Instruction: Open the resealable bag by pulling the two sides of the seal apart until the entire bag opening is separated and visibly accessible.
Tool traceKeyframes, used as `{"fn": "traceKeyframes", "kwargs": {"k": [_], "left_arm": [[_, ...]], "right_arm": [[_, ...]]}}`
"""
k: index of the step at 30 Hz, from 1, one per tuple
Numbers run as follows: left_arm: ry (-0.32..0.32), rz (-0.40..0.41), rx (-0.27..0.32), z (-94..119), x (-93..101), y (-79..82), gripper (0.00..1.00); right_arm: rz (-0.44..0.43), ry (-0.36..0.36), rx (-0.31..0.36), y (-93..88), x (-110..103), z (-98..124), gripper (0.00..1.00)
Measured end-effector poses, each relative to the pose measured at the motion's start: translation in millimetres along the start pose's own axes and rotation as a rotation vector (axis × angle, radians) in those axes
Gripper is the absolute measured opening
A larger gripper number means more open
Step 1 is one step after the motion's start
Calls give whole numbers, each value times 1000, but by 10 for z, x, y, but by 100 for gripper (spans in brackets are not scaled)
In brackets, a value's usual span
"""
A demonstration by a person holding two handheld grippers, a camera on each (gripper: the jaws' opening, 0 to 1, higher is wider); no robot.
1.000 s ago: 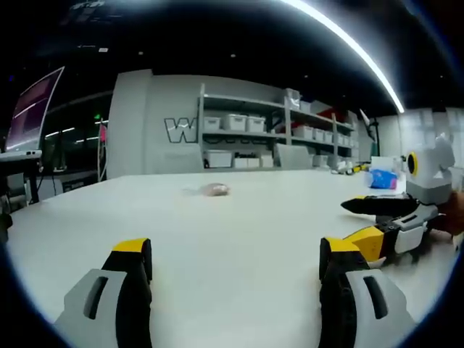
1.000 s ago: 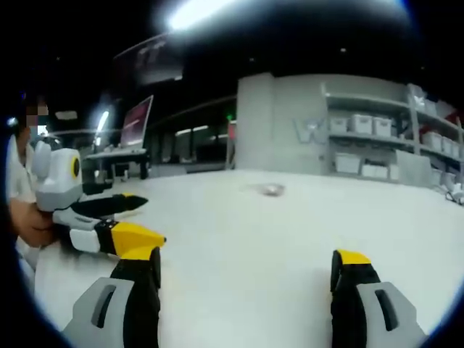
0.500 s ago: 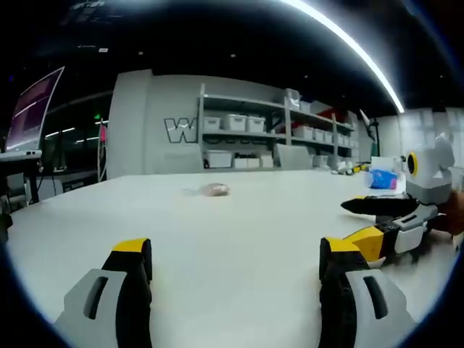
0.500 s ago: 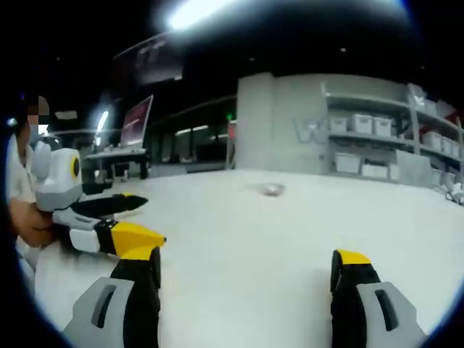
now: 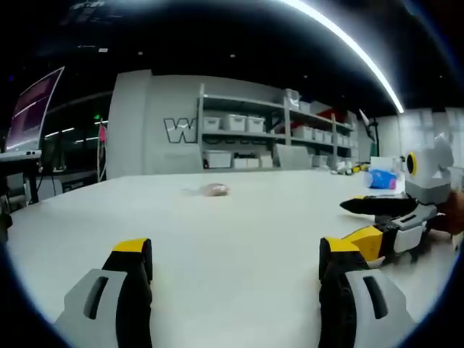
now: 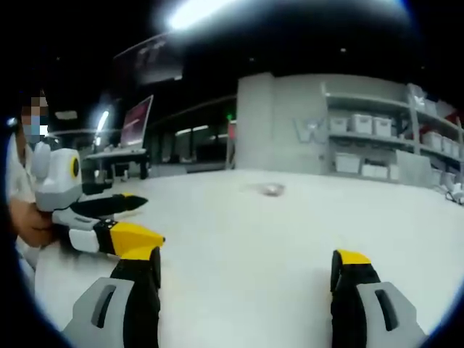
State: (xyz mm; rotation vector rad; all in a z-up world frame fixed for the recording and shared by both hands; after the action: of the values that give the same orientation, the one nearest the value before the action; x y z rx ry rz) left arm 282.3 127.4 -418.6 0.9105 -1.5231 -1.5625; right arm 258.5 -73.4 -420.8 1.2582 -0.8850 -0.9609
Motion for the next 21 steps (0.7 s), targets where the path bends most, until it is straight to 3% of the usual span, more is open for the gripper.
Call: {"fn": "traceKeyframes", "kwargs": {"k": [4, 7, 11, 21], "left_arm": [[-20, 0, 16, 25, -3, -5, 94], [-44, 2, 116, 69, 8, 8, 93], [-88, 6, 61, 115, 32, -4, 93], [-105, 5, 72, 78, 31, 4, 97]], "right_arm": [[0, 0, 9, -4, 0, 8, 100], [1, -7, 53, -8, -4, 33, 99], [1, -15, 61, -4, -5, 44, 99], [0, -14, 73, 2, -2, 50, 99]]}}
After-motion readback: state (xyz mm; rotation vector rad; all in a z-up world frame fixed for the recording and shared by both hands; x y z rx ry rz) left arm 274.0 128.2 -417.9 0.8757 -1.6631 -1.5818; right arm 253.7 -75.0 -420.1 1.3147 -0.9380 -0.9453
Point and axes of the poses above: the point that each gripper's makers call its tool centre point, and the gripper's own axes: z roughly backward along the fingers, x roughly to its right, y roughly out of its top, the point moved 8 cm from there along z, roughly backward along the fingers, and after that the axes turned 2 degrees about x, right-handed, at the moved point
